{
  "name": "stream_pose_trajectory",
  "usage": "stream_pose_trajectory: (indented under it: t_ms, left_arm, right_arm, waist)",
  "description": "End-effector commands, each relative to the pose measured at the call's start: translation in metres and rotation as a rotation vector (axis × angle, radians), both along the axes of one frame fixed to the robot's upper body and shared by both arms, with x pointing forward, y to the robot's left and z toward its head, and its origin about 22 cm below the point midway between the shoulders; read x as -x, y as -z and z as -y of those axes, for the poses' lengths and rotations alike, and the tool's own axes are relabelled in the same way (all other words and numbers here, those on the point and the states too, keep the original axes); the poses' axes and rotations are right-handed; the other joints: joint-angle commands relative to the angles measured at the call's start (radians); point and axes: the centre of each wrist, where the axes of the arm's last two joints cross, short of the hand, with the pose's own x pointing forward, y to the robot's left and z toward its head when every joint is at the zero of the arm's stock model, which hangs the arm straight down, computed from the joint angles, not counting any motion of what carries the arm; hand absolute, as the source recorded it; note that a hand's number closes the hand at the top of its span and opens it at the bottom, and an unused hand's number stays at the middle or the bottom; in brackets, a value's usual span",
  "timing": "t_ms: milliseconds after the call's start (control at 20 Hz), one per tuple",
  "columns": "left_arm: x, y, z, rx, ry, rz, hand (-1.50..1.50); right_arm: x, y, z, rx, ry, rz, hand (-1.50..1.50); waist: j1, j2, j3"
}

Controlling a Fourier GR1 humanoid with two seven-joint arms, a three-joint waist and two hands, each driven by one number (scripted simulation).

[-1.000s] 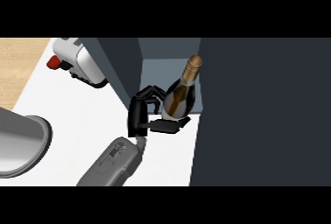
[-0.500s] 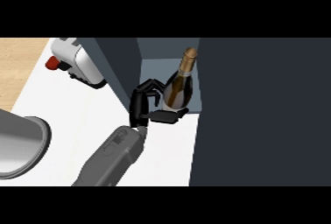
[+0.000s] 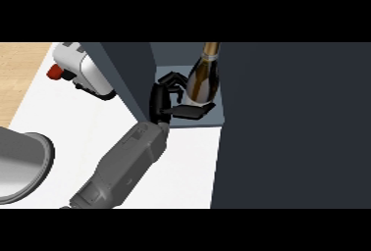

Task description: Pick up the wine, place it into the cabinet and close the cabinet

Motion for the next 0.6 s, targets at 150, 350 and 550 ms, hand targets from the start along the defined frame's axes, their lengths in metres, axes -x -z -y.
stream_pose_trajectory:
  t_ms: [150,350,550]
  left_arm:
    - [-0.023,-0.01,-0.002,-0.021,-0.016,-0.016,1.5]
    - [-0.031,-0.023,0.006,-0.097,-0.039,-0.046,1.5]
    - [-0.02,0.012,-0.015,-0.161,-0.047,-0.086,1.5]
  right_arm:
    - [0.007,0.0,-0.008,-0.001,-0.012,0.025,-1.5]
    - [0.003,-0.006,0.006,0.029,-0.042,0.016,-1.5]
    - [-0.006,-0.008,-0.007,0.016,-0.05,0.025,-1.5]
  waist:
    - [-0.008,0.003,0.0]
    - [-0.025,0.006,0.0]
    - [-0.024,0.01,-0.001]
